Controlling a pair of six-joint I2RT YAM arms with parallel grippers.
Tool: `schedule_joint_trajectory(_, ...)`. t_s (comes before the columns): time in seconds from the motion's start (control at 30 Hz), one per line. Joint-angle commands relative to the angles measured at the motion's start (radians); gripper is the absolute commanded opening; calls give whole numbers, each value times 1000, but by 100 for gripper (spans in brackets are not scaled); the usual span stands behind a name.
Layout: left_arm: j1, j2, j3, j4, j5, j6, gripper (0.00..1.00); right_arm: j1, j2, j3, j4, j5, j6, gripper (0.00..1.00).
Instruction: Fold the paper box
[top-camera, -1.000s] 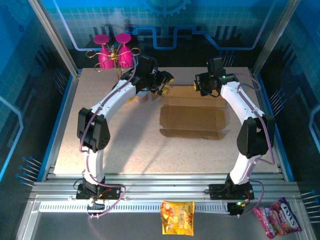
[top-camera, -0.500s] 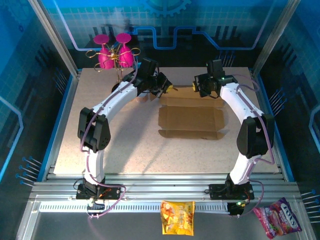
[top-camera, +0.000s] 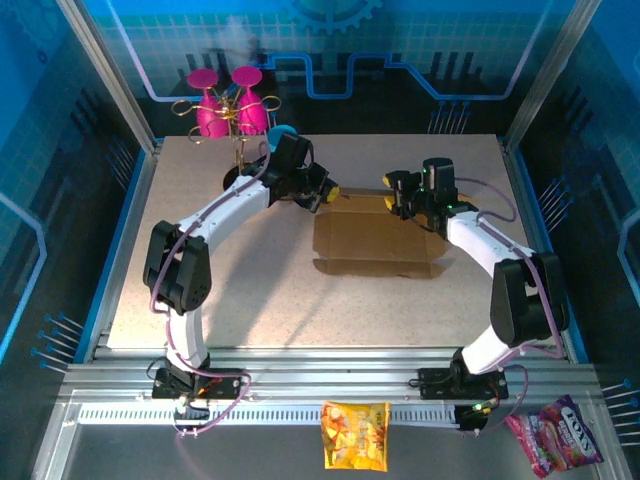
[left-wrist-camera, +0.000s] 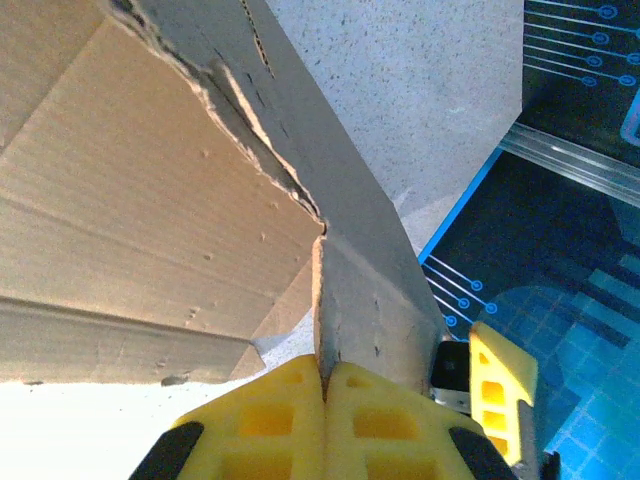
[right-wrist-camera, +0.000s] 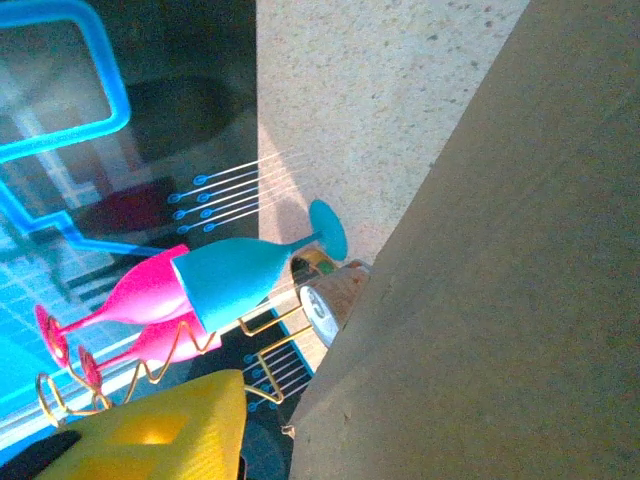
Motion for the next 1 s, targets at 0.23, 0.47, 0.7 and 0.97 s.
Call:
schedule_joint_trajectory(0.23, 1, -51, -23, -15, -31, -25, 0, 37, -42, -17, 76, 4, 39, 35)
schedule_joint_trajectory(0.47, 4, -57, -32, -6, -42, -32, 0, 73, -144, -45, -28, 14, 31, 43)
schedule_joint_trajectory(0.7, 3, -59, -32, 0, -36, -37, 0, 80, -108, -79, 21, 43, 33, 35)
schedule_joint_trajectory(0.97, -1, -81, -52, 9, -36, -47, 0, 74, -65, -14, -2, 93, 25, 33)
